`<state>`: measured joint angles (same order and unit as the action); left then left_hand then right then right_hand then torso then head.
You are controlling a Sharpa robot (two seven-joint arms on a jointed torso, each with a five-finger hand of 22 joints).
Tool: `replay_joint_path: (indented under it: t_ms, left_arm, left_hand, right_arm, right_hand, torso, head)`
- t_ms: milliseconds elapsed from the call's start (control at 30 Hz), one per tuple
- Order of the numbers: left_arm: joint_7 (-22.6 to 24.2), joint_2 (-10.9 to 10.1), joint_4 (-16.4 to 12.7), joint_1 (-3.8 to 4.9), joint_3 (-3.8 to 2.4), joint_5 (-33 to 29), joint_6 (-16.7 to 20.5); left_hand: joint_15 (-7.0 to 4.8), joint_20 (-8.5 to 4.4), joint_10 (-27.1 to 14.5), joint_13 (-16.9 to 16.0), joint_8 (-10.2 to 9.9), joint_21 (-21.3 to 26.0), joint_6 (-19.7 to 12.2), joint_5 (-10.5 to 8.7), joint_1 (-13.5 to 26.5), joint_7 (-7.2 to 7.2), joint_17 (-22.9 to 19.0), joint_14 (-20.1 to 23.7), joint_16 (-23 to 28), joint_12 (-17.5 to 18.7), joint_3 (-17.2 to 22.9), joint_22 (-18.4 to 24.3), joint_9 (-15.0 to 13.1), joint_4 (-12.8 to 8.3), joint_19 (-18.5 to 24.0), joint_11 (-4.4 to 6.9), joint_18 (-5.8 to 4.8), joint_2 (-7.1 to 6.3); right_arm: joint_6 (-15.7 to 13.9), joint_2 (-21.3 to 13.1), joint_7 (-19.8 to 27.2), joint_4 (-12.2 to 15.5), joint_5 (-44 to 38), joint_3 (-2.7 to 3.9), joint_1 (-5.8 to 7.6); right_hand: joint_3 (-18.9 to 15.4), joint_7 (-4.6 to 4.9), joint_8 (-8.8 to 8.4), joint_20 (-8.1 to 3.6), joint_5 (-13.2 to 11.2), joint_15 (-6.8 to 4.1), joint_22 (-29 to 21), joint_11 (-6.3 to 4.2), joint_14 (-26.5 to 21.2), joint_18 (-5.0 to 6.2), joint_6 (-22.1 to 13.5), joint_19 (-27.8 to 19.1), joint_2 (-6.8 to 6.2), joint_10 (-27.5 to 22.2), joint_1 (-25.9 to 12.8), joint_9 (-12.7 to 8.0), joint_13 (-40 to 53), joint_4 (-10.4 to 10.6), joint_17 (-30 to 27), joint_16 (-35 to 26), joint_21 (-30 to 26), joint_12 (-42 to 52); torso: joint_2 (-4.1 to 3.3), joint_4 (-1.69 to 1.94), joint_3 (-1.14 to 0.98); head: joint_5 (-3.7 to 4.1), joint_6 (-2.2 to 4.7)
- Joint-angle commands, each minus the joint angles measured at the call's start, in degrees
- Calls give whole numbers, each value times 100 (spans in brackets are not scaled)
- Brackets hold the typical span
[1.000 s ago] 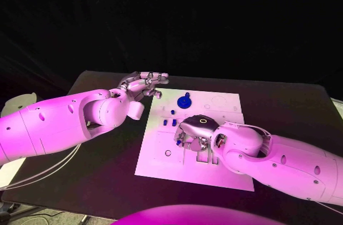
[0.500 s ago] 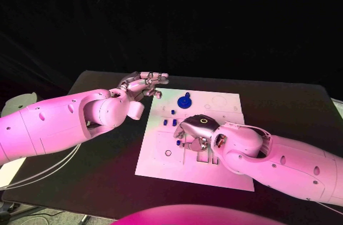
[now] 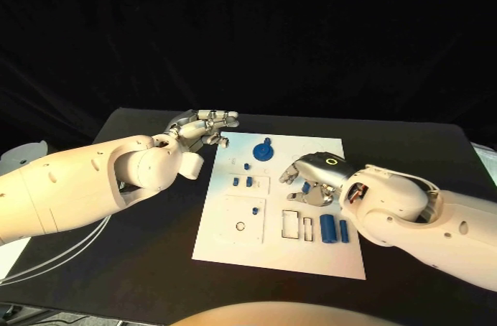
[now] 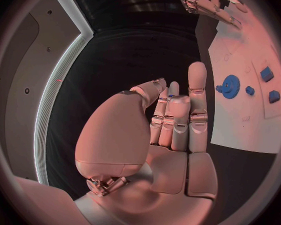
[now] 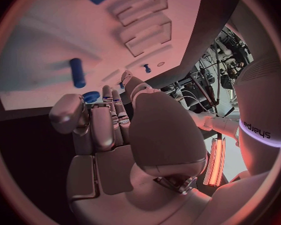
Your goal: Assemble the parts on the task board
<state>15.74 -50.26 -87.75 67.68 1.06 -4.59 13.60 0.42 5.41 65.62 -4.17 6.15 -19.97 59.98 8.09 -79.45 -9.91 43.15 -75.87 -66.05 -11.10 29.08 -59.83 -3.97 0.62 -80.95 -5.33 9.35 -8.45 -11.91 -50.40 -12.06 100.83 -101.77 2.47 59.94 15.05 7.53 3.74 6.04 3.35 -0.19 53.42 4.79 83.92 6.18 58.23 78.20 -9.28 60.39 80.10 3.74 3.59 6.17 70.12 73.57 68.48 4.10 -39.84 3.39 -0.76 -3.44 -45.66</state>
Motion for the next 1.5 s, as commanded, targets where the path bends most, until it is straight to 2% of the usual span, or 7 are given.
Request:
replay_joint_path:
  t_ms: [33,133,300,567,933,1300,1500]
  left_arm:
    - [15,-2,-29,1,-1,-12,-116]
    - [21,-3,-41,1,0,-12,-118]
    - [23,-1,-43,1,3,-12,-123]
    - [19,6,-34,1,5,-12,-134]
    - [11,0,-32,1,6,-12,-138]
    - [-2,-2,-38,1,6,-12,-141]
    - [-12,0,-37,1,6,-12,-149]
  left_hand:
    - [-15,-3,6,-3,9,37,-9,27,43,-4,-5,35,20,-30,-20,5,8,-3,6,-13,66,-9]
    - [-15,-3,6,-3,9,37,-9,27,43,-4,-5,35,20,-30,-20,5,8,-3,6,-13,66,-9]
    - [-14,-2,4,-4,11,51,-9,28,40,-4,-16,48,26,-36,-23,10,7,-10,15,-14,67,-7]
    - [-14,-2,4,-4,11,51,-9,28,40,-4,-16,48,26,-36,-23,10,7,-10,15,-14,67,-7]
    - [-14,-2,4,-4,11,51,-9,28,40,-4,-16,48,26,-36,-23,10,7,-10,15,-14,67,-7]
    - [-14,-2,4,-4,11,51,-9,28,40,-4,-16,48,26,-36,-23,10,7,-10,15,-14,67,-7]
    - [-14,-2,4,-4,11,51,-9,28,40,-4,-16,48,26,-36,-23,10,7,-10,15,-14,67,-7]
  right_arm:
    - [63,-196,-302,57,136,9,95]
    - [140,-358,-364,56,119,16,155]
    - [236,-437,-389,20,65,17,158]
    - [373,-383,-306,-49,27,7,115]
    - [533,-232,-146,-131,34,-4,43]
    - [563,-119,-83,-208,44,-6,18]
    - [408,-75,-116,-256,-26,-7,4]
  right_hand:
    - [-227,-89,-17,-159,70,-179,-30,-77,268,79,-61,6,-52,-279,-16,0,-3,32,-18,-16,-52,-42]
    - [-565,-142,-18,-241,93,-242,-55,-132,274,76,-151,10,-41,-439,72,2,5,109,-52,-32,-81,-18]
    - [-689,-165,-9,-254,97,-250,-54,-143,280,71,-131,21,22,-423,172,8,11,160,-70,-37,-88,19]
    - [-729,-190,8,-239,98,-228,-58,-131,283,65,-4,38,166,-258,293,18,18,193,-99,-46,-98,114]
    - [-595,-183,42,-108,15,-66,-35,-98,290,51,361,64,458,278,434,33,8,208,-107,-17,-89,312]
    - [-365,-158,68,-97,-41,-79,-2,-125,291,57,628,85,643,554,540,49,1,237,-98,20,-65,310]
    - [-197,-166,112,-130,-52,-118,22,-169,294,56,806,101,729,742,635,75,7,212,-69,57,-47,313]
  torso:
    - [9,-18,3]
    - [1,-10,-2]
    - [-7,-8,-14]
    - [-2,5,0]
    - [-6,-5,-1]
    - [-1,-1,-4]
    - [-2,-2,-4]
  head:
    - [47,26]
    - [65,57]
    - [61,57]
    - [68,52]
    - [42,35]
    - [43,19]
    - [36,14]
